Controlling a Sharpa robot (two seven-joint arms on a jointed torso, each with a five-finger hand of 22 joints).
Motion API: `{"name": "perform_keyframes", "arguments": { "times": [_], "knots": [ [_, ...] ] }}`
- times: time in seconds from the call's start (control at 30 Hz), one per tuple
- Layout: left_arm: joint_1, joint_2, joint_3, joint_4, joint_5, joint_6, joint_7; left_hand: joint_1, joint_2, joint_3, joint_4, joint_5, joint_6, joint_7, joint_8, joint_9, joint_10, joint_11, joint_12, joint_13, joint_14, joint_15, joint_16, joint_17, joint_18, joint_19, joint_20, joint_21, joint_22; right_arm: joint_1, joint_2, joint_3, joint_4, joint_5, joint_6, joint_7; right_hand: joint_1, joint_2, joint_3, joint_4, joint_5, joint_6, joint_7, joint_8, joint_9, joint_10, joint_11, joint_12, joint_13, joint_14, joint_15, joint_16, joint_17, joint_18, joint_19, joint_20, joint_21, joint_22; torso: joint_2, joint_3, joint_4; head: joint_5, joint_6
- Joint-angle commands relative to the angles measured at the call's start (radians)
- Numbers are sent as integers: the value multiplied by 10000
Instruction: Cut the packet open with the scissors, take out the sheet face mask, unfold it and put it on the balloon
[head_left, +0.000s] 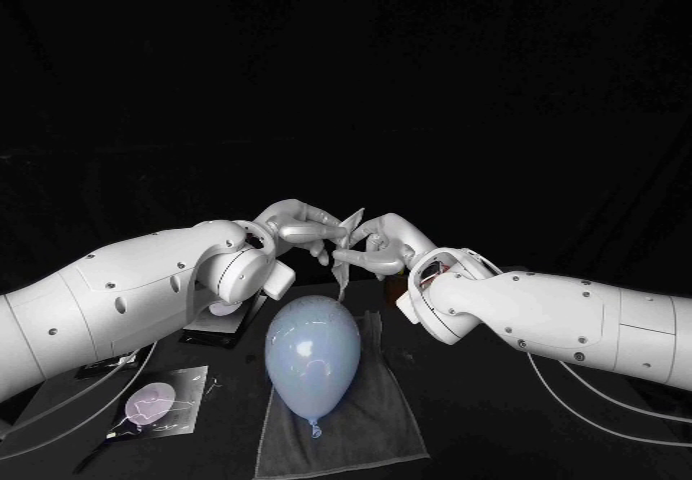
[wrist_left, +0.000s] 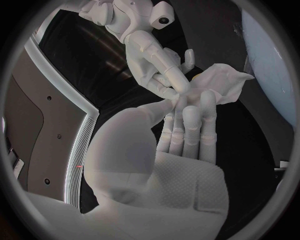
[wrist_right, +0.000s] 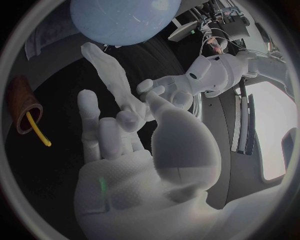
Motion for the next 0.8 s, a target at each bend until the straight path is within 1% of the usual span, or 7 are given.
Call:
{"name": "perform_keyframes", "arguments": {
  "times": [0.03,0.1,0.13,0.27,0.5,0.73,0.8],
  "knots": [
    [20,24,11,10,110,108,102,9,100,32,17,24,-9,47,-22,1255,72,-10,-46,-14,60,-8,-60,-9,134,47,-4,-42,-10,3,15,7,-22,9,52,54,421,115,-47,-49,35,-60,-1,79,-28,-62,-20,92,-10,-69,-38,53,-1,205,-39,32,-13,18,-4,4,-2,-9,6],
    [19,25,11,8,145,77,142,13,102,46,22,24,-3,44,-15,1297,169,-15,-178,-43,99,-12,-79,-3,134,73,-8,-61,-29,3,12,7,-37,3,74,41,870,264,65,-207,-5,-32,-14,115,-45,-69,-33,118,-22,-55,-52,82,11,202,-7,22,26,48,-6,-2,-5,-18,13],
    [19,25,11,3,169,46,174,14,103,46,22,24,-2,44,-14,1300,178,-16,-185,-44,96,-13,-82,-10,134,74,-9,-62,-30,3,3,7,-44,-8,107,34,1591,508,444,-585,-85,42,-44,155,-67,-86,-76,122,-42,-40,-92,103,20,199,34,-4,85,91,-5,0,-6,-15,16],
    [18,21,11,-25,245,-61,261,16,109,51,26,24,9,41,-4,1324,233,-21,-228,-50,120,-16,-83,8,134,88,-11,-68,-36,3,-24,7,-53,-22,251,57,2041,605,865,-943,-97,160,-41,187,-125,-169,-85,55,-151,-70,-104,106,-32,198,16,-30,68,92,-6,2,-10,-10,31],
    [15,12,10,-117,316,-279,377,21,127,61,33,23,25,33,12,1356,301,-29,-279,-53,154,-22,-79,43,135,106,-15,-72,-43,3,-92,7,-35,-18,420,145,2321,590,1347,-1357,-114,285,-31,218,-201,-212,-79,29,-245,-91,-102,125,-50,187,6,-34,126,159,-2,3,-5,-11,39],
    [14,0,9,-162,422,-344,418,27,132,67,30,23,33,28,21,1377,339,-36,-308,-55,187,-28,-68,80,136,120,-19,-71,-45,3,-165,7,-30,-5,494,176,2341,645,1565,-1486,-125,421,-59,287,-208,-156,-102,67,-239,-46,-122,157,-3,164,76,-51,276,272,-3,-1,-8,-20,36],
    [14,-5,9,-166,434,-320,422,33,130,69,25,23,36,25,25,1385,354,-39,-319,-55,198,-30,-64,93,136,125,-20,-71,-46,3,-179,7,-45,64,473,235,2262,720,1625,-1457,-126,507,-80,337,-200,-84,-115,120,-196,-5,-129,179,41,146,130,-58,372,340,-5,1,-7,-36,24]
  ]
}}
